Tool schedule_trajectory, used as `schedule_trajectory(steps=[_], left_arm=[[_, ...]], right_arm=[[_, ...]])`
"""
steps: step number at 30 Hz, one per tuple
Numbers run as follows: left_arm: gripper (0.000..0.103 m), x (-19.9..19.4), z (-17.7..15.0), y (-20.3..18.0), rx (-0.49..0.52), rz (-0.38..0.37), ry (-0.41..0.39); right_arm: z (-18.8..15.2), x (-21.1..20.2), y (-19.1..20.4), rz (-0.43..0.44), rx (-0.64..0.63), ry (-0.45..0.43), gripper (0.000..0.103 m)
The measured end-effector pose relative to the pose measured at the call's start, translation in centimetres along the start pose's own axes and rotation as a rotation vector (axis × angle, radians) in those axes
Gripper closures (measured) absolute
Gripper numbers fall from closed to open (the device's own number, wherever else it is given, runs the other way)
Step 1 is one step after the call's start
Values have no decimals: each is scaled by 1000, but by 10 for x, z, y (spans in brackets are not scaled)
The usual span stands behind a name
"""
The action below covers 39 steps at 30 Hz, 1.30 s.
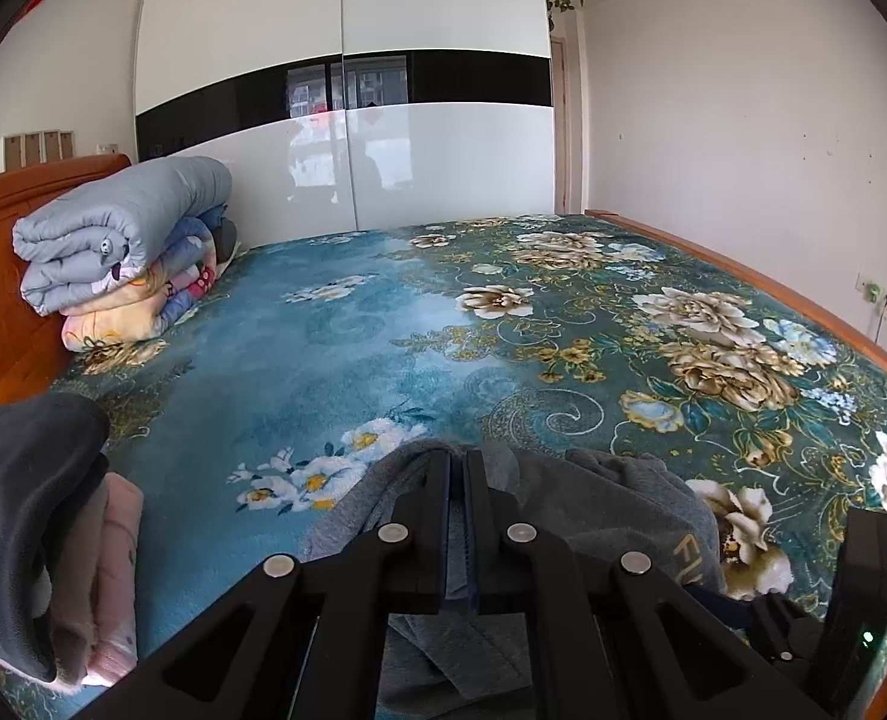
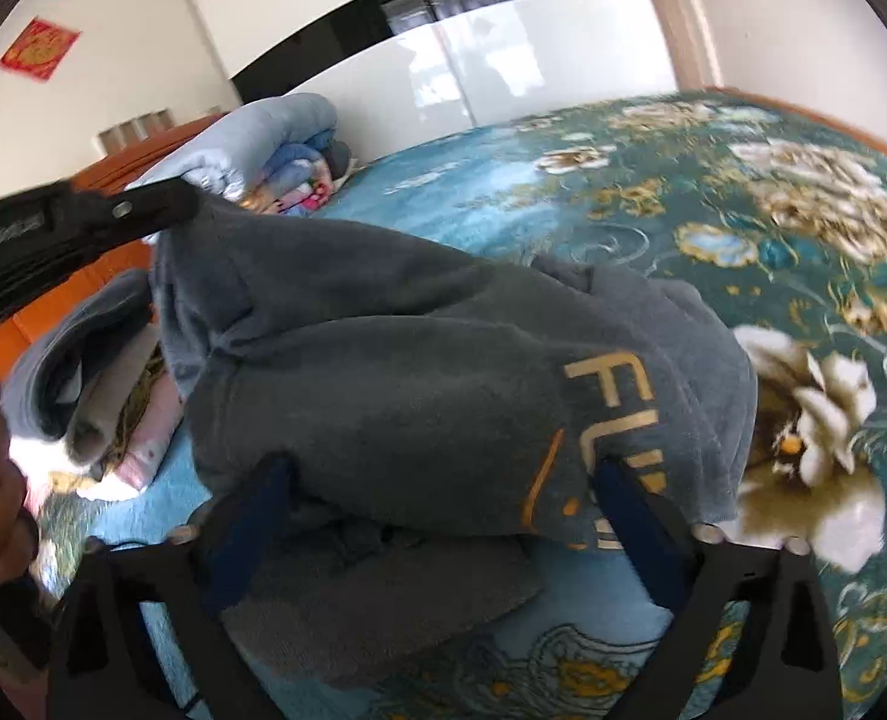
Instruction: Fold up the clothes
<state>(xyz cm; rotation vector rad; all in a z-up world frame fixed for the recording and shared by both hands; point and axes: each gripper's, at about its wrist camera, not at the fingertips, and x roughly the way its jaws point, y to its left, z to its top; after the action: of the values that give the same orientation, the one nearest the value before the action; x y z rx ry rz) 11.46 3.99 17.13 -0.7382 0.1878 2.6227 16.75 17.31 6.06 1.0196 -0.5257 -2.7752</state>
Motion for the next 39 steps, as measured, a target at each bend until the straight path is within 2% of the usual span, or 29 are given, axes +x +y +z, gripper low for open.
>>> schedule_trajectory(steps=[1, 3, 5, 8, 11, 15, 19, 22, 23, 25, 29, 30, 32, 34, 36, 39], left_arm=[[98, 1, -1, 0, -4, -3, 2], [98, 2, -2, 2, -14, -11, 9], [97, 4, -4, 5, -26, -23, 23], [95, 2, -9, 20, -47, -66, 38], [94, -3, -17, 37, -59, -81, 42], [89, 2, -38, 52, -67, -89, 87], [89, 11, -59, 57, -85, -106, 146], [87, 15, -70, 59, -100, -130, 173], [85, 17, -73, 59, -106, -135, 185], [79, 21, -77, 57, -113, -162, 209], [71, 25, -84, 41, -96, -245, 240], [66, 25, -84, 34, -88, -270, 245], [56, 22, -85, 18, -65, -325, 248], [49, 17, -87, 7, -49, -368, 244], [43, 14, -91, 0, -39, -407, 253], [40, 9, -99, -11, -27, -465, 270]], right_arm=[[1, 2, -1, 4, 14, 4, 24], [2, 6, -2, 11, 37, 12, 33], [6, 8, 0, -3, 34, 17, 60], [20, -5, 3, -61, 14, -10, 82], [42, -24, -4, -150, -7, -56, 84], [78, -60, -24, -259, -27, -136, 85], [107, -104, -42, -433, -79, -228, 86], [116, -136, -78, -575, -21, -299, 86], [117, -139, -93, -629, 1, -294, 86], [111, -144, -136, -733, 85, -228, 86], [85, -151, -191, -751, 198, -128, 86], [79, -154, -202, -755, 223, -116, 86], [73, -169, -222, -764, 296, -134, 86], [71, -187, -228, -786, 343, -192, 86], [77, -200, -225, -842, 308, -217, 86], [81, -209, -230, -935, 249, -205, 86]])
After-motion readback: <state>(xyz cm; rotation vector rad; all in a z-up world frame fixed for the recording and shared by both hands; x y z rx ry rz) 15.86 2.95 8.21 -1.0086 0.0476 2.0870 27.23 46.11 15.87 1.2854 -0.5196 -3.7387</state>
